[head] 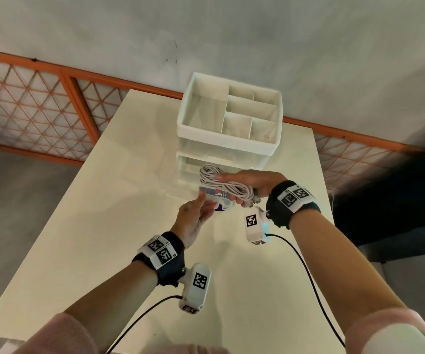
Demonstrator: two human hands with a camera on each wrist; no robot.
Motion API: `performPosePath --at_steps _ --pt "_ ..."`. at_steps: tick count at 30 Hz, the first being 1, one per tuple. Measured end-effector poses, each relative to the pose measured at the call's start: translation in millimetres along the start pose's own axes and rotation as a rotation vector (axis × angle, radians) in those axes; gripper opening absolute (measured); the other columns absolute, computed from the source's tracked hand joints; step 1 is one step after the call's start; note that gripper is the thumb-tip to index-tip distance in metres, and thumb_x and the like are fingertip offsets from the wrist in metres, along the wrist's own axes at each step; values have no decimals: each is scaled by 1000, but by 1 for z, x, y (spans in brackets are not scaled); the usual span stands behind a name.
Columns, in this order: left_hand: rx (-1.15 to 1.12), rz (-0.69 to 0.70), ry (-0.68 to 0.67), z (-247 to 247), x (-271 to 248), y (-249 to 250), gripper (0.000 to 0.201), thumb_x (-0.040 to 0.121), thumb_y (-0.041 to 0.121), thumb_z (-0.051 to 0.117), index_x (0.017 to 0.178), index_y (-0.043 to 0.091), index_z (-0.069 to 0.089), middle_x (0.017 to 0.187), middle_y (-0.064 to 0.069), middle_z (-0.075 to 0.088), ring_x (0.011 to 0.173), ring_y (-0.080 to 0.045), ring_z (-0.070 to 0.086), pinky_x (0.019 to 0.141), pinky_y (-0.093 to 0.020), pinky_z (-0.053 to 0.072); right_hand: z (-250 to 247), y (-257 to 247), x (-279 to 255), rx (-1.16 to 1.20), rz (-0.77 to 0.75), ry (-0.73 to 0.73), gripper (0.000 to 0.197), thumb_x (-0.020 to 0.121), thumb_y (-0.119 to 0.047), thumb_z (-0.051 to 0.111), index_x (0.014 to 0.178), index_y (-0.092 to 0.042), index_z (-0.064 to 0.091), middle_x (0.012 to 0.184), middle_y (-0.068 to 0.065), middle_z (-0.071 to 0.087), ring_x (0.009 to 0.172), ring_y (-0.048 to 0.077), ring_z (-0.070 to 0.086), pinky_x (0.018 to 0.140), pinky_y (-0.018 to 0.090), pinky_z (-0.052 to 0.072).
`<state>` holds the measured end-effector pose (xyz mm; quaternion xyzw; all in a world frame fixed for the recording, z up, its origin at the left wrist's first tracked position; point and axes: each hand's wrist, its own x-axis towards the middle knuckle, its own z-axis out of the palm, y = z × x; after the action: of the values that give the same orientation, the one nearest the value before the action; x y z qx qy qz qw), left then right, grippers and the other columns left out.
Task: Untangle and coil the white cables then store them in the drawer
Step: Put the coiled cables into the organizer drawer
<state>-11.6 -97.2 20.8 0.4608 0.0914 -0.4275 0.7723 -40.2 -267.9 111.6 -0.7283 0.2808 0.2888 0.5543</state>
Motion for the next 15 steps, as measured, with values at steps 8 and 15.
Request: performPosePath --at_steps 8,15 --pt "-19 -22 -1 0 -2 1 33 94 27 52 100 -4 61 90 -14 68 73 -11 68 80 -22 55 -8 -2 19 -18 4 65 57 87 -50 56 116 -1 61 70 6 62 53 15 58 45 19 50" --pt "-27 -11 2 1 -5 -1 39 94 27 52 114 -7 57 94 -14 68 75 -11 69 79 -22 55 -7 0 26 37 15 104 52 86 -47 60 114 -4 62 73 5 65 53 13 63 45 21 52"
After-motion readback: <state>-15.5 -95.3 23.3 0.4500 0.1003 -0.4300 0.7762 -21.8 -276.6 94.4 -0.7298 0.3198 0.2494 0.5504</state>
